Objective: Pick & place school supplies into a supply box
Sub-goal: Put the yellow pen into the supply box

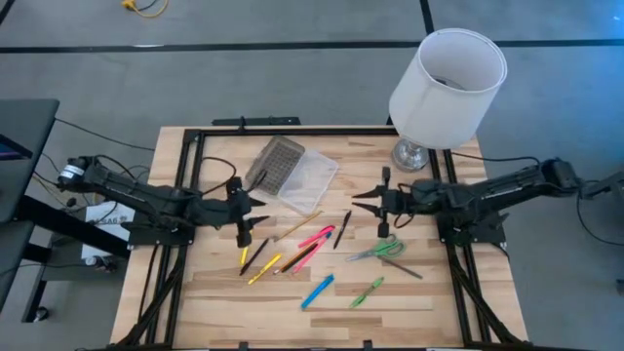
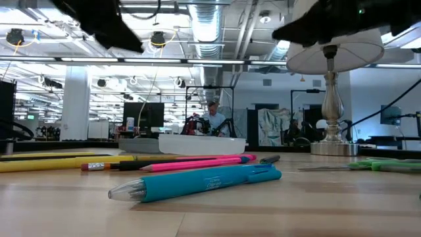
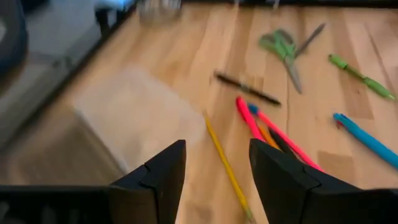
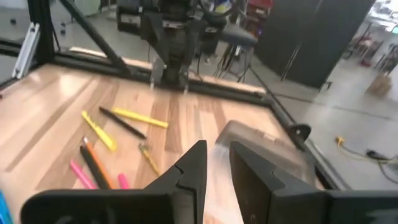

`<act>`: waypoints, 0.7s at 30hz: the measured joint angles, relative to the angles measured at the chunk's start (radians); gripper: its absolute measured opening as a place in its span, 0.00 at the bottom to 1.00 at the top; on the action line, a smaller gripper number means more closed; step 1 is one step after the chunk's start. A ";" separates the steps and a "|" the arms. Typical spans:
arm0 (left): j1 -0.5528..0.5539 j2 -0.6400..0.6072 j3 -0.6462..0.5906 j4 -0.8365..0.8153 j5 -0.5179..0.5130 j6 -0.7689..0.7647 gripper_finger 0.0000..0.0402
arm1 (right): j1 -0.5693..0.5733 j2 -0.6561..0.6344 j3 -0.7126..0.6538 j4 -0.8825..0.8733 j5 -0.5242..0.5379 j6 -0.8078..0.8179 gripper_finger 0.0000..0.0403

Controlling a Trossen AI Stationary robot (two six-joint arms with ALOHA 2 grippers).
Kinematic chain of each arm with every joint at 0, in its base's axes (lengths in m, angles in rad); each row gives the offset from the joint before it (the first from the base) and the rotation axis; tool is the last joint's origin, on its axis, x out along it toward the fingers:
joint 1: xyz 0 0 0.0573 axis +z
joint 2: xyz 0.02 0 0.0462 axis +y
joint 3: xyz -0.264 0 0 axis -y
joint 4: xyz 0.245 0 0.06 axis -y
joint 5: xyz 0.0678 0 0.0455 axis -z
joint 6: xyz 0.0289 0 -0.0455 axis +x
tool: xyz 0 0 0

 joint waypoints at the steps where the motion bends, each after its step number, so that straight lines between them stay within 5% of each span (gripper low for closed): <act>1: -0.004 0.000 0.000 -0.036 0.004 -0.065 0.43 | 0.000 0.017 0.000 0.005 0.000 0.004 0.16; 12: -0.090 0.009 0.000 -0.307 0.023 -0.565 0.43 | 0.000 0.161 0.000 0.056 0.000 0.013 0.16; 21: -0.138 0.164 0.000 -0.434 0.065 -0.864 0.43 | 0.000 0.176 0.000 0.098 0.000 0.020 0.16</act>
